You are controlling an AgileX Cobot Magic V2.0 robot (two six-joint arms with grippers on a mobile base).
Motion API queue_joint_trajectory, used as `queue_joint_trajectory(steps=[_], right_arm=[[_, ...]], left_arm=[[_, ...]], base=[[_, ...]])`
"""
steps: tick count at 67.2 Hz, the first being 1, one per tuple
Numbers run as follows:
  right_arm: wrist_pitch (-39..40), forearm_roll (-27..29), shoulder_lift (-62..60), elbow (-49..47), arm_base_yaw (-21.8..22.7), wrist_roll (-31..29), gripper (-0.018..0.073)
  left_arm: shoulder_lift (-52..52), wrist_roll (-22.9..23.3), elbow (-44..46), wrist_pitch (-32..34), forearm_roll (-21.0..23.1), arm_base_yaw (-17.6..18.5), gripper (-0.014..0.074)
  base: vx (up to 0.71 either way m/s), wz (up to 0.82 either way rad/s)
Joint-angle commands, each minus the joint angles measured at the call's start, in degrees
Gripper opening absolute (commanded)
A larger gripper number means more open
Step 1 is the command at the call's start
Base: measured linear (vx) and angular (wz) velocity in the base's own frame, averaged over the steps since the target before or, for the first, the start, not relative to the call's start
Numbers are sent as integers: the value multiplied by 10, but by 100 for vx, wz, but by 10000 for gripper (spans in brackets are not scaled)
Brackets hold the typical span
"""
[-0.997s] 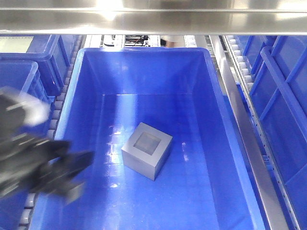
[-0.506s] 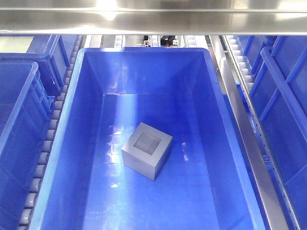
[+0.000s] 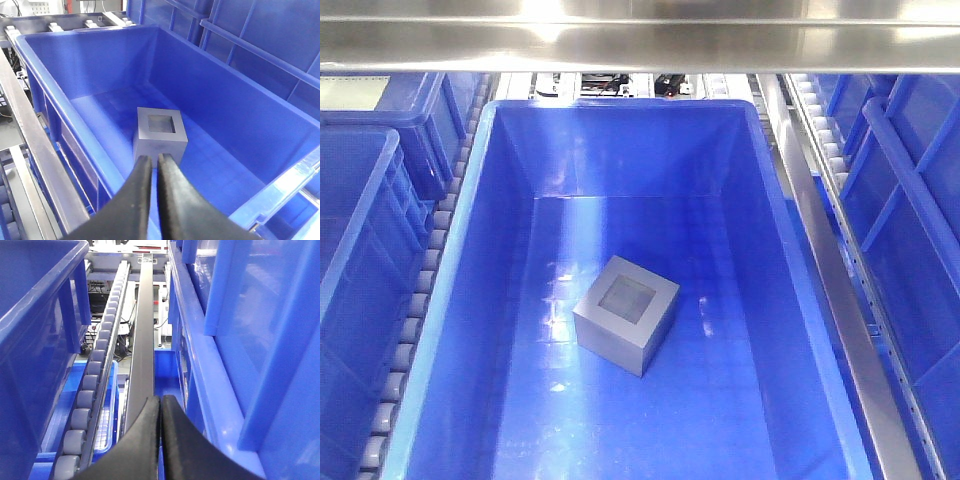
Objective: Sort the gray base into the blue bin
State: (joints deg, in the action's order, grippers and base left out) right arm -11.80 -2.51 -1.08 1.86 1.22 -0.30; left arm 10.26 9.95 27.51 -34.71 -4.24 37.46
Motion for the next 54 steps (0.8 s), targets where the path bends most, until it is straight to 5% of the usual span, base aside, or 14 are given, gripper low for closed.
queue_joint_trajectory(steps=[1, 39, 46, 54], right_arm=[[45, -5, -4, 3, 4, -4, -5], [45, -5, -4, 3, 4, -4, -5], [45, -5, -4, 3, 4, -4, -5], [45, -5, -4, 3, 4, -4, -5]], left_arm=[[7, -2, 12, 40, -1, 5, -8], [7, -2, 0, 49, -17, 2, -7], [7, -2, -26, 105, -27, -42, -7], [6, -2, -66, 179, -31, -135, -7]], base=[[0, 0], [0, 0], [0, 0], [0, 0]])
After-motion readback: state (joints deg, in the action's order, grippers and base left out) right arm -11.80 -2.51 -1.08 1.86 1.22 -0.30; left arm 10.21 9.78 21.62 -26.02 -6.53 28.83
